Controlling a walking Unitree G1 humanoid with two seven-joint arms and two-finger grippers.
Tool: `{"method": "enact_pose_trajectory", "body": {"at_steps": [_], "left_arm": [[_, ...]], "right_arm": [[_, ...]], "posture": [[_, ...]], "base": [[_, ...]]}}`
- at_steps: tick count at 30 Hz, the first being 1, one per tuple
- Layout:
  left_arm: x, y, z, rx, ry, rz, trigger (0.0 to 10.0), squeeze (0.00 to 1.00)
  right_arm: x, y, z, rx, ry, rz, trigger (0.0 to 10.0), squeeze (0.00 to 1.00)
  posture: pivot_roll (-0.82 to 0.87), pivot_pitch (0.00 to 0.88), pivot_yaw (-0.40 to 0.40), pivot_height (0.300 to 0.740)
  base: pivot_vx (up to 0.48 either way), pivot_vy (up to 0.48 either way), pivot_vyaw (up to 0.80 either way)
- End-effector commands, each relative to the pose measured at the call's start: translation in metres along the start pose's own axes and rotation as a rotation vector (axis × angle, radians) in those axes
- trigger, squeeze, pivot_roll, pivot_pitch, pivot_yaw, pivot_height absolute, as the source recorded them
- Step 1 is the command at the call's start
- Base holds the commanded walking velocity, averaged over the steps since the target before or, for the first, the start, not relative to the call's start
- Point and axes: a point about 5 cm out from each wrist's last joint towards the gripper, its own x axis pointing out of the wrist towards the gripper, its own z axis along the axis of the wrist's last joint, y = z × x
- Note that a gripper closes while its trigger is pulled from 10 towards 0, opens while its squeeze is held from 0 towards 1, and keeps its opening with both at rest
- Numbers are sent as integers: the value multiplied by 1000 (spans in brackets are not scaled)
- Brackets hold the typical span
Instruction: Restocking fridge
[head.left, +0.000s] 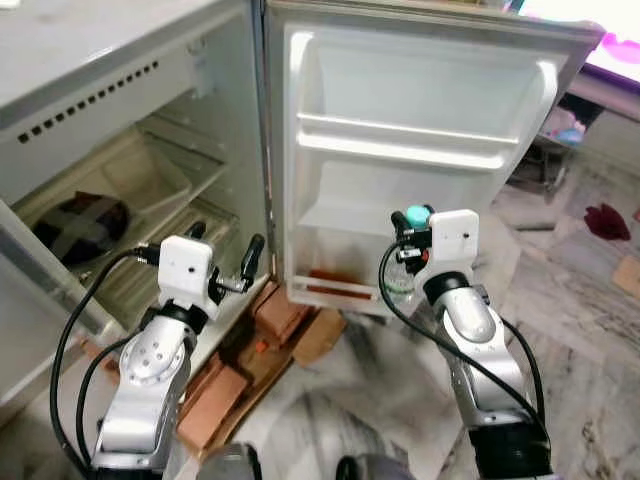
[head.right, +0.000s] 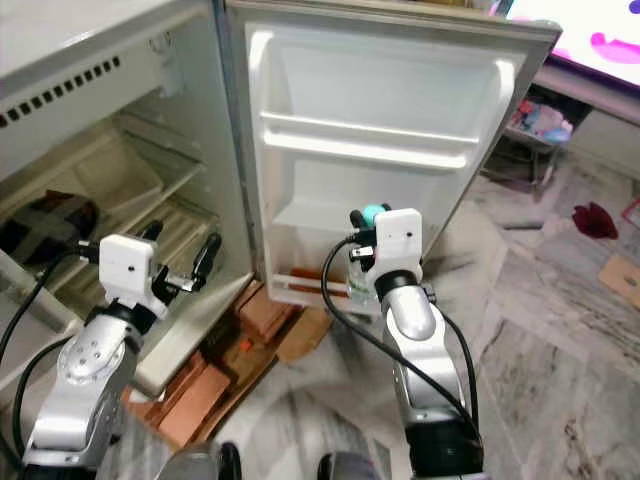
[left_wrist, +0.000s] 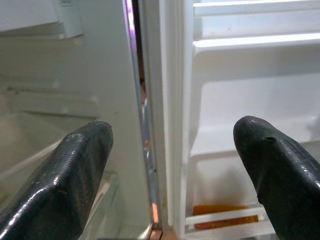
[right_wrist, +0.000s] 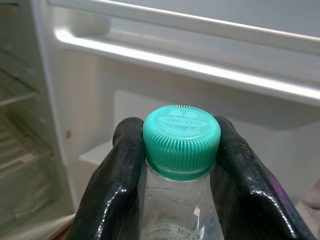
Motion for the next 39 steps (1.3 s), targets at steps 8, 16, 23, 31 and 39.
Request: {"method": "enact_pose_trajectory", "body": {"at_steps": [8,16,23,31,39], "left_arm": [[-1,-5,5,-12,-25,-22,10000,0],[-1,-4,6,-14,-32,-13,10000,0],[-2,-1,6,-14,-23,11,10000,0],[-9,10,1,52,10,100,10000,0],[-14,15,0,65,24,123,10000,0]], "right_arm": [[1,-1,8,-7,-32,-5,10000,0],[-1,-1,7,-7,-26,-1,10000,0],[-2,6,7,33,-35,42,10000,0],[-11,27,3,88,-27,168,10000,0],[-12,32,-1,99,-11,199,10000,0]], "posture": [[32,99,-73,740],[31,102,-72,740],[35,106,-71,740],[54,121,-62,740],[64,128,-60,710]], "base": [[112,0,-552],[180,0,0],[0,0,0],[0,0,0],[0,0,0]]}}
